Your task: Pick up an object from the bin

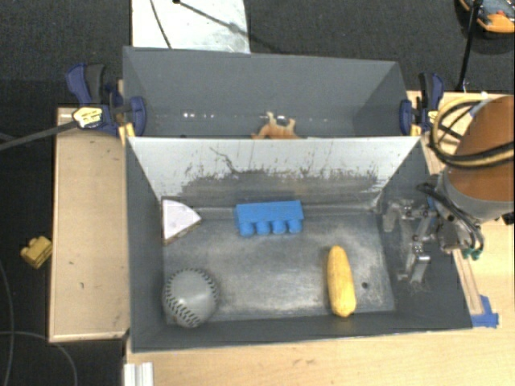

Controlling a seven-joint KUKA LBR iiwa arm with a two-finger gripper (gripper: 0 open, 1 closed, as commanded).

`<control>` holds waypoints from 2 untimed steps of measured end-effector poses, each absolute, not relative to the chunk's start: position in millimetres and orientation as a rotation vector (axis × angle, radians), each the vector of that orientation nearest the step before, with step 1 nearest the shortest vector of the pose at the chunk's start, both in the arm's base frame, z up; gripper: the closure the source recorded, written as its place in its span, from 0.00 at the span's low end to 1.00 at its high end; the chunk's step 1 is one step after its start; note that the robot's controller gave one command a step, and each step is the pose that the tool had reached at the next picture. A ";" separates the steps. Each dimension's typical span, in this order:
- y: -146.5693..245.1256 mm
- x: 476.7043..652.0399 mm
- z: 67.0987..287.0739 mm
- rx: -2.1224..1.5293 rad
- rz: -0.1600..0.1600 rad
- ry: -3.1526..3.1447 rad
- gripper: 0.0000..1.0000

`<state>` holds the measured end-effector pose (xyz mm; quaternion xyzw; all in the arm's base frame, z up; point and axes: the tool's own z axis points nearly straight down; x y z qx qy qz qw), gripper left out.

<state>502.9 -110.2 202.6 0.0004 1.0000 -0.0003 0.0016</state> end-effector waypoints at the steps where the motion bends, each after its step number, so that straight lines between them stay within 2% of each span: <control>1: -59.3 512.4 152.9 -0.073 -0.004 3.131 0.00; 2: -40.5 502.4 115.7 -0.418 0.006 3.112 0.00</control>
Offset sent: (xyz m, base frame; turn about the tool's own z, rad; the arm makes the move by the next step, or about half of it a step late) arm -0.0077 0.0506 -0.1026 -0.3403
